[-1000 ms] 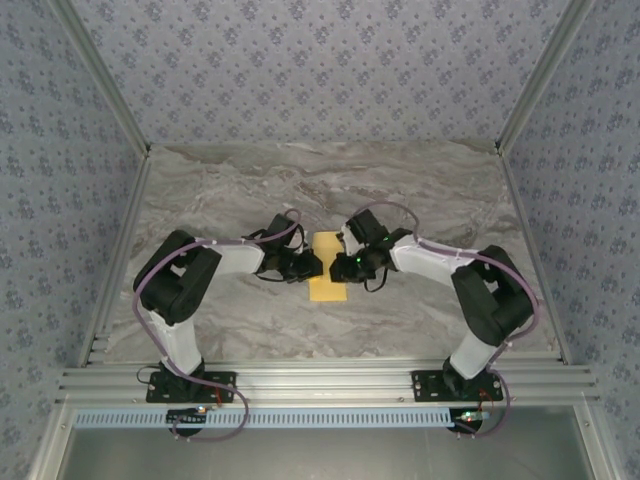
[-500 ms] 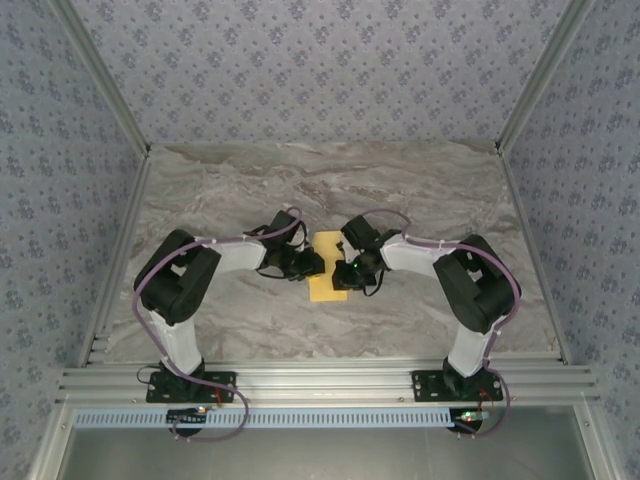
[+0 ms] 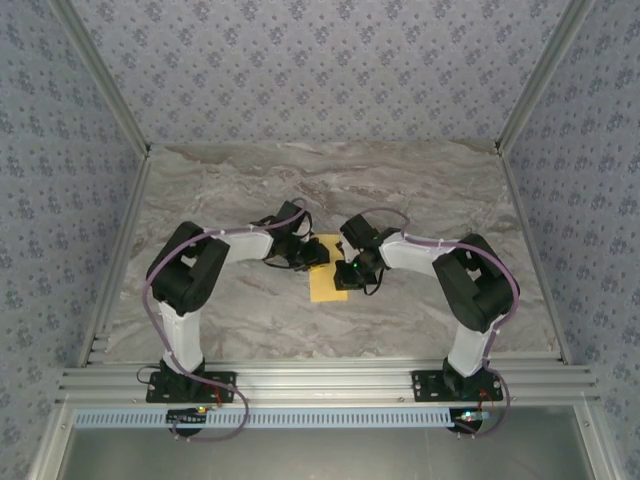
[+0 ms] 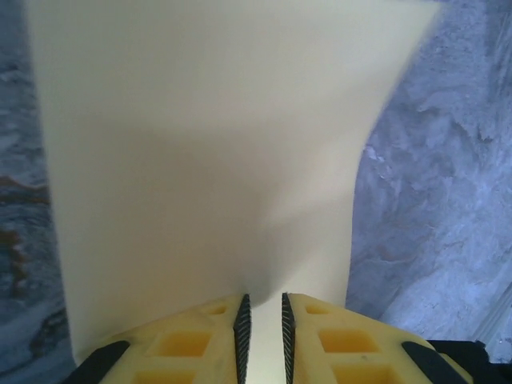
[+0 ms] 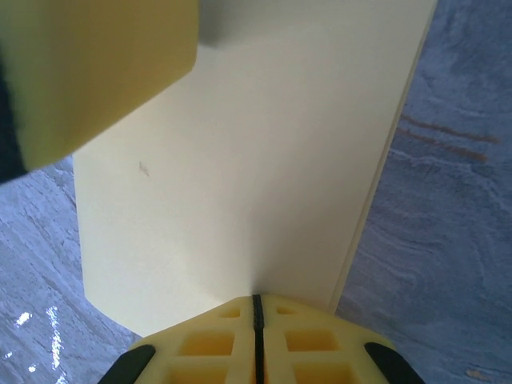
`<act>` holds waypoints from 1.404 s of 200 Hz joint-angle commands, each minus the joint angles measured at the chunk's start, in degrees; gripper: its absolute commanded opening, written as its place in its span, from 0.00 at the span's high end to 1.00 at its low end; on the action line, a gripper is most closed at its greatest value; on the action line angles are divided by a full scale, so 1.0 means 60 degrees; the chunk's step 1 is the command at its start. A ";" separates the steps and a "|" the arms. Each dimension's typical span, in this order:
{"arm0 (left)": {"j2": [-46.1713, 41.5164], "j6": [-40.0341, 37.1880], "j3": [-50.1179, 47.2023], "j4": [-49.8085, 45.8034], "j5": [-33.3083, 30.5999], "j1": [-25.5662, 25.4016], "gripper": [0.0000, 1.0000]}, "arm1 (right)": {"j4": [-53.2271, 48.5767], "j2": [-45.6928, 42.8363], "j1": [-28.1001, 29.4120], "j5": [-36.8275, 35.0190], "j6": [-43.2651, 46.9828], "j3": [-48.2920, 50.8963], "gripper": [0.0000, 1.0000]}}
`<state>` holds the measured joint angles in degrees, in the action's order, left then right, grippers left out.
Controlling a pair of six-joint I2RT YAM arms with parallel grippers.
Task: Fold a paper plane with a square sheet of paper (fold left side to right side)
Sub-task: First fold the square sheet of paper in half at the center of the table.
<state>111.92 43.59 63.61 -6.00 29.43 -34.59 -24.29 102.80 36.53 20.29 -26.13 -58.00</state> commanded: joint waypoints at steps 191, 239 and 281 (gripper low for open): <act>0.2135 -0.1335 0.3277 -0.1373 -0.1473 0.1801 0.81 | -0.0952 0.0117 -0.0271 -0.1010 0.0449 0.0839 0.90; 0.0737 -0.1633 0.3105 -0.1583 -0.1287 0.2015 0.76 | 0.0928 -0.1012 -0.0410 0.0398 0.0244 0.0936 0.77; -0.0998 -0.1238 0.1611 -0.1117 -0.0551 0.1748 0.74 | 0.1683 -0.2256 -0.0967 0.0125 0.0025 0.1160 0.50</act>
<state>113.36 35.57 77.71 -14.37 23.99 -22.48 -17.30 94.06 32.82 22.06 -25.12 -51.75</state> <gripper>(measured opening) 0.257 0.442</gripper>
